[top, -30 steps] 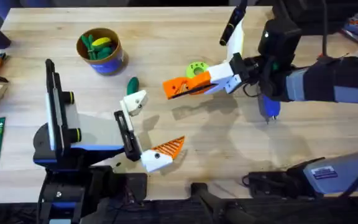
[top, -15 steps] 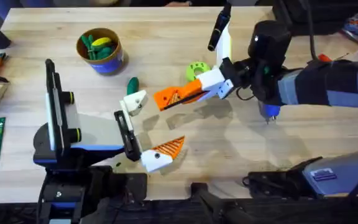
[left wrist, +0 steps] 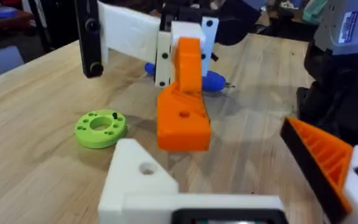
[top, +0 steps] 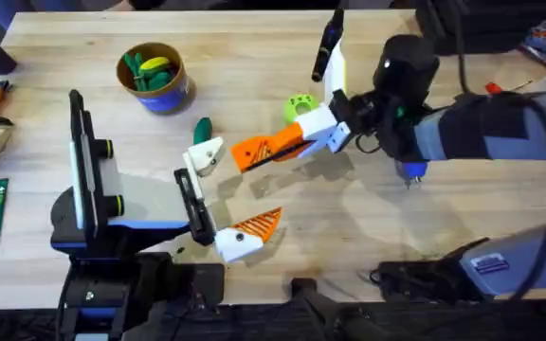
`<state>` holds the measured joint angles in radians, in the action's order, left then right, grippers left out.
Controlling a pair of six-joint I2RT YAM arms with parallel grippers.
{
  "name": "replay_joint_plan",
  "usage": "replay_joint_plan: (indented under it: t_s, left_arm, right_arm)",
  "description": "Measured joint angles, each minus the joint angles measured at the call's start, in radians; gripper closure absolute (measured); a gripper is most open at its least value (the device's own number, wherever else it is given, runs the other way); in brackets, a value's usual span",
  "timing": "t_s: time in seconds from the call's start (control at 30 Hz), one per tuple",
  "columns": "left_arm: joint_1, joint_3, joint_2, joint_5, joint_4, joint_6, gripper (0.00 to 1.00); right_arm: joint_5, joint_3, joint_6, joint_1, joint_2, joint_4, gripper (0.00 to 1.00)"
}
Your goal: Pick up the gripper from the table and insert it into the empty holder that is missing its gripper. Then pick up a screw, insert it into the mounting hole, and use the screwdriver to tighten it. Finally, clean up the table by picking up the vegetable and placing it into the bucket.
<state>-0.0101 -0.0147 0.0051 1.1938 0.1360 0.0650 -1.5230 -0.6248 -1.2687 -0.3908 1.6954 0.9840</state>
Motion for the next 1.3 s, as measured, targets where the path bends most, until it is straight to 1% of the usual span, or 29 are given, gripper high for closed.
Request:
replay_joint_plan:
  t_s: [0.13,0.27,0.67,0.83,1.17,1.3]
  left_arm:
    - [0.0,0.0,0.0,0.0,0.0,0.0,0.015]
    - [0.0,0.0,0.0,0.0,0.0,0.001,0.015]
    - [0.0,0.0,0.0,0.0,0.0,0.003,0.015]
    - [0.0,0.0,0.0,0.0,0.0,0.003,0.015]
    - [0.0,0.0,0.0,-0.001,0.0,0.003,0.015]
    - [0.0,0.0,0.0,-0.001,0.0,0.003,0.015]
  right_arm:
    - [0.0,0.016,-0.028,-0.003,0.041,0.063,0.986]
    - [0.0,0.018,-0.06,-0.006,0.043,0.178,0.986]
    - [0.045,0.018,-0.115,-0.039,0.056,0.185,0.986]
    - [0.064,0.018,-0.123,-0.05,0.078,0.183,0.986]
    - [0.095,0.018,-0.123,-0.053,0.079,0.184,0.986]
    - [0.098,0.018,-0.123,-0.067,0.079,0.184,0.986]
